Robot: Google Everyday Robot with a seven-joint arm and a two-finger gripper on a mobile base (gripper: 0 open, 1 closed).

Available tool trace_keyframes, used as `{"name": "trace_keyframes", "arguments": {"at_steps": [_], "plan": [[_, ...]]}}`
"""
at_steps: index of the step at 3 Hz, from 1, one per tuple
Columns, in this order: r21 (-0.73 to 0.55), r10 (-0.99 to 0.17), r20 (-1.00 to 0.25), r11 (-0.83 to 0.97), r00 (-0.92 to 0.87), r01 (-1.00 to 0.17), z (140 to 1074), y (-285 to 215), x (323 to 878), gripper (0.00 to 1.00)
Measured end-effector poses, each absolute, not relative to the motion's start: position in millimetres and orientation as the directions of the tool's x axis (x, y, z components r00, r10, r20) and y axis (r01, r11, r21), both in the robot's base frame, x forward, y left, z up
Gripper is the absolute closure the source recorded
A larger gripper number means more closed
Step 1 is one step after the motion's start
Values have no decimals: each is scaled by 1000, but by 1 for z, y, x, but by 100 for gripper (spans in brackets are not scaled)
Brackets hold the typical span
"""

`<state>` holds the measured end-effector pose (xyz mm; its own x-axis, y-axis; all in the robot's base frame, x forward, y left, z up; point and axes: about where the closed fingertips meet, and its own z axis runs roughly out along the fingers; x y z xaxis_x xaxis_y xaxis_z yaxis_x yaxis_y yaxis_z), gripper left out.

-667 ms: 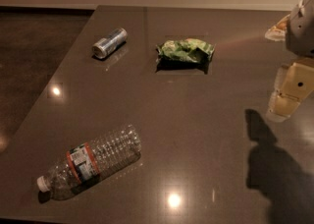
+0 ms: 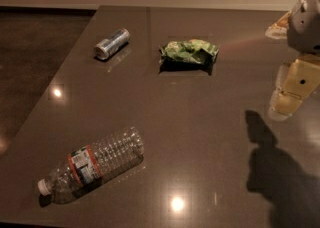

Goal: Place water bottle upright

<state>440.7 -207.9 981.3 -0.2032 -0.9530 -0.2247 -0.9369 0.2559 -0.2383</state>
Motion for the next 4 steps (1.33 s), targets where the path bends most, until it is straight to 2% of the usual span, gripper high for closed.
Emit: {"name": "trace_keyframes", "arguments": {"at_steps": [2, 4], "plan": [[-227, -959, -284, 56, 11, -972, 989, -132, 445, 0], [-247, -936, -275, -152, 219, -957, 971, -59, 433, 0]]}}
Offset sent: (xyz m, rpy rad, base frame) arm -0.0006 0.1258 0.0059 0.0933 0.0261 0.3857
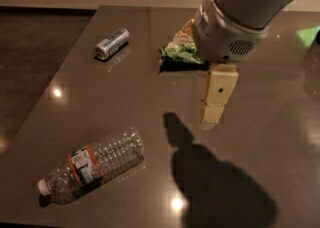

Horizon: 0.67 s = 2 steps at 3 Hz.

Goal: Place water bottle upright

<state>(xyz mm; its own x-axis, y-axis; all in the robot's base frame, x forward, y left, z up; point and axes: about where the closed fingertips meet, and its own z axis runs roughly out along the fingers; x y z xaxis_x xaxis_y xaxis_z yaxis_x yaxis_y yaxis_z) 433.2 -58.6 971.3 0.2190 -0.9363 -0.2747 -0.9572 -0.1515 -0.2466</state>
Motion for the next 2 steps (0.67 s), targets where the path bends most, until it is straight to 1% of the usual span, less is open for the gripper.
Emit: {"name": "trace_keyframes", "arguments": {"at_steps": [2], "plan": [[-244, -888, -215, -354, 407, -903, 938, -6, 420, 0]]}}
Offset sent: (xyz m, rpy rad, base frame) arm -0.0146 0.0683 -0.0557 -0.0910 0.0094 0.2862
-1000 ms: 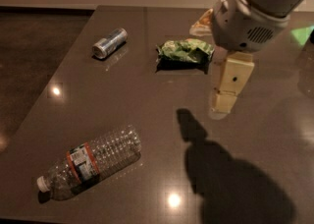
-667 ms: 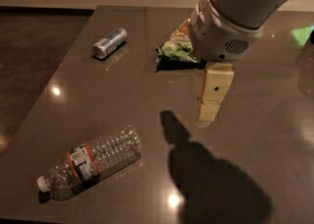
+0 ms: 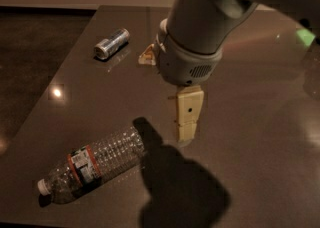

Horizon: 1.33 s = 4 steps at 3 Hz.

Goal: Place water bottle upright

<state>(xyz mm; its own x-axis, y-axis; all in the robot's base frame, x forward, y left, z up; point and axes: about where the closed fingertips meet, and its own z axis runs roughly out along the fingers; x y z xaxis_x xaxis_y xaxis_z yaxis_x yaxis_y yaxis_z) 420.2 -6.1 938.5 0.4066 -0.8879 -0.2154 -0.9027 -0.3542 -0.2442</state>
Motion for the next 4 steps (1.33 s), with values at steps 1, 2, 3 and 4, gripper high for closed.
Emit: {"name": "trace_keyframes", "arguments": {"at_steps": [1, 2, 3, 4], "plan": [[-224, -861, -193, -429, 471, -875, 924, 15, 415, 0], [-196, -839, -168, -486, 517, -852, 908, 31, 407, 0], [-157, -819, -146, -535, 555, -830, 891, 45, 393, 0], [-124, -812, -132, -555, 568, -822, 878, 55, 382, 0]]}}
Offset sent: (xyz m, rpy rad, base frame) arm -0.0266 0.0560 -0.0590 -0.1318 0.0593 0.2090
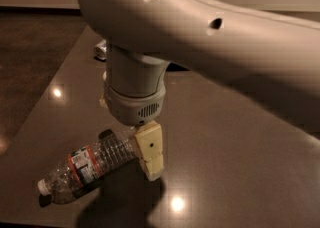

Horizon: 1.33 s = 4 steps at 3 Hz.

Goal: Place water bottle upright

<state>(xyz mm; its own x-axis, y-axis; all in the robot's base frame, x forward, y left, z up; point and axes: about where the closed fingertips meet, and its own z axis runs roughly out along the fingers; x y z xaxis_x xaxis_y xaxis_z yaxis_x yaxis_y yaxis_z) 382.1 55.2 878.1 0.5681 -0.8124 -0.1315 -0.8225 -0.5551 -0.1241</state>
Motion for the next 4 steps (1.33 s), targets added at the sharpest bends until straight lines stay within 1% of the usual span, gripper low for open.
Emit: {"name": "trace_keyframes", "arguments": {"at_steps": [2, 4], "plan": [[-79, -814, -123, -562, 568, -823, 863, 71, 365, 0], [-66, -813, -146, -561, 564, -825, 861, 95, 343, 0]]}}
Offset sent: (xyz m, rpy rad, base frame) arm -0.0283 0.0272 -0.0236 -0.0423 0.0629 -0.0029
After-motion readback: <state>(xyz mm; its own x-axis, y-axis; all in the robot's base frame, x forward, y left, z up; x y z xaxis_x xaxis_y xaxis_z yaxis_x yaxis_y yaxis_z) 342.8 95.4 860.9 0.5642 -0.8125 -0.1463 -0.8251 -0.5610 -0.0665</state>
